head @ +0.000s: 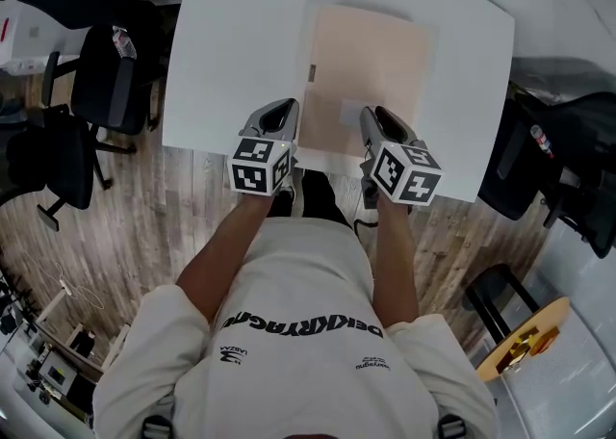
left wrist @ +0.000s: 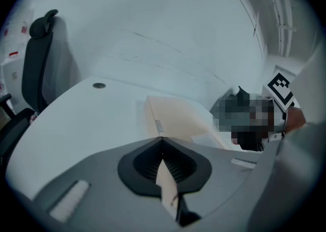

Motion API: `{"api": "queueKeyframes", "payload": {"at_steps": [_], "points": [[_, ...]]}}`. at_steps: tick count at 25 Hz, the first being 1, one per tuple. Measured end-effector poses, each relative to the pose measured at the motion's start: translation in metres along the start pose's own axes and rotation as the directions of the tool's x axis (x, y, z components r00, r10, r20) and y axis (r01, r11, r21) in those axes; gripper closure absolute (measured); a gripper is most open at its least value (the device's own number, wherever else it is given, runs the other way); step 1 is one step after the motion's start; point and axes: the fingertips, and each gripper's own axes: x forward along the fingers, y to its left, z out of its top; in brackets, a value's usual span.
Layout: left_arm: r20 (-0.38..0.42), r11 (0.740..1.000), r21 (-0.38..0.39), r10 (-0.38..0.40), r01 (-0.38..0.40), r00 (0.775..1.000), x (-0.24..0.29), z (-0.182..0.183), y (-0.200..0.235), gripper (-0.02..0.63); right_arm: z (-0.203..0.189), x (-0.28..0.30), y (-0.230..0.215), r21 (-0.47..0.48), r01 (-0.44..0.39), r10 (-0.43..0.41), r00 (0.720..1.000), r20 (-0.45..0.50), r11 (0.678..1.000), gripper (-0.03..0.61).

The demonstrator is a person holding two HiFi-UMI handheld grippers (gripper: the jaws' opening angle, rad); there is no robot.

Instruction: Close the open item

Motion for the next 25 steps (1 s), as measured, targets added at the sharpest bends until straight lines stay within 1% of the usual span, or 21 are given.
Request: {"api": "queueKeyframes", "payload": {"at_steps": [4, 10, 17, 22, 25], "points": [[0.036, 1.000, 0.014, -0.003, 0.002, 0.999, -0.009, 0.011, -0.007, 0.614, 0.004, -0.010, 0.003, -0.013, 0.004, -0.004, 1.000, 0.028, 1.000, 0.531], [0.068, 0.999, 0.039, -0.003, 0.000, 0.998, -0.022, 0.017, -0.016, 0.614, 0.002, -0.024, 0.011, -0.018, -0.004, 0.005, 0.999, 0.049, 1.000, 0.586], [0.110, 0.998, 0.064, -0.014, 0.007, 0.994, -0.042, 0.028, -0.031, 0.614, 0.012, -0.049, 0.020, -0.048, 0.006, 0.000, 0.992, 0.128, 0.999, 0.586], [0.149, 0.996, 0.086, -0.020, 0.007, 0.989, -0.056, 0.038, -0.043, 0.614, 0.024, -0.069, 0.035, -0.080, -0.029, 0.045, 0.976, 0.213, 0.996, 0.583], [0.174, 0.994, 0.106, -0.030, 0.012, 0.984, -0.066, 0.047, -0.051, 0.614, 0.029, -0.079, 0.042, -0.091, -0.029, 0.051, 0.966, 0.252, 0.995, 0.583]]}}
